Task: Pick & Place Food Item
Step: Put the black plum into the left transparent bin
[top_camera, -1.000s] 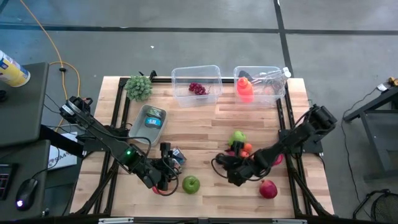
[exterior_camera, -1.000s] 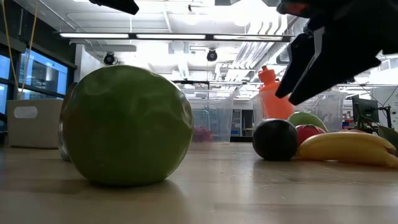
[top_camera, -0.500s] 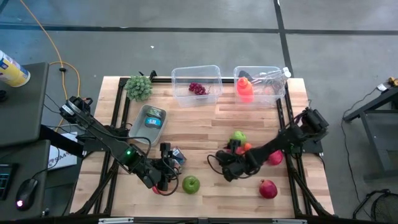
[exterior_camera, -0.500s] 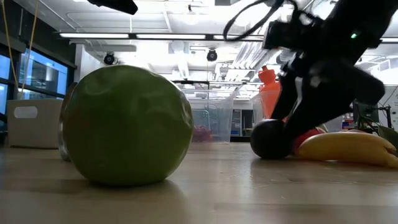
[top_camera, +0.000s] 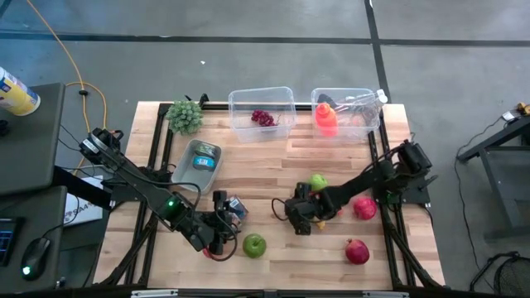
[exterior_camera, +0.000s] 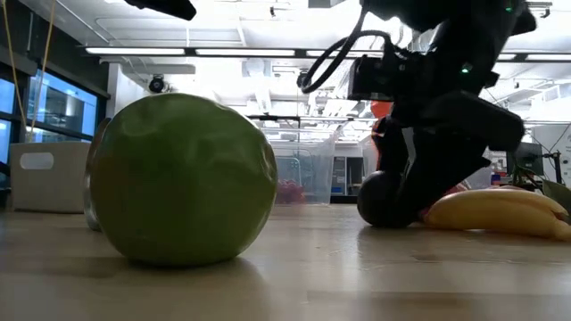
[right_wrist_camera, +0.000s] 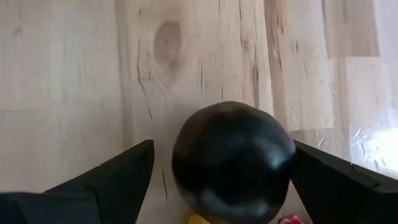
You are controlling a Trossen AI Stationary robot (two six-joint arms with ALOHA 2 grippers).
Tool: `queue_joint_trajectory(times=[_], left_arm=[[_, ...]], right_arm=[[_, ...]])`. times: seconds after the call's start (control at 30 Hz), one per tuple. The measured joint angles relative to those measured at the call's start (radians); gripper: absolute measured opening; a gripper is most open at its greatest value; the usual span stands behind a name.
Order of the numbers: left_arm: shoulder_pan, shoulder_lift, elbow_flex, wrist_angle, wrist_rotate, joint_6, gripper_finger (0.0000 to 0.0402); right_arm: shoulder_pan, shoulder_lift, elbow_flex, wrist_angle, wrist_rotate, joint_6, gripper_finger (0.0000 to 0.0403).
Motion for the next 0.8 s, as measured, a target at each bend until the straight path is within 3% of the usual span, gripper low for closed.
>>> queue_joint_trajectory(times=[0.13, 0.47, 0.8], left_arm=[[-0.01, 0.0, 0.0, 0.0, 0.001, 0.0, 0.0255], [-0.011, 0.0, 0.0, 0.0, 0.0, 0.0, 0.0255], [-0.011, 0.0, 0.0, 0.0, 0.0, 0.0, 0.0255]], right_arm=[[-0.025, 0.0, 0.0, -0.002, -0.035, -0.007, 0.0319], [-0.066, 0.0, 0.0, 0.001, -0.096, -0.035, 0.022], [-0.066, -0.001, 0.0, 0.001, -0.106, -0.029, 0.0229]])
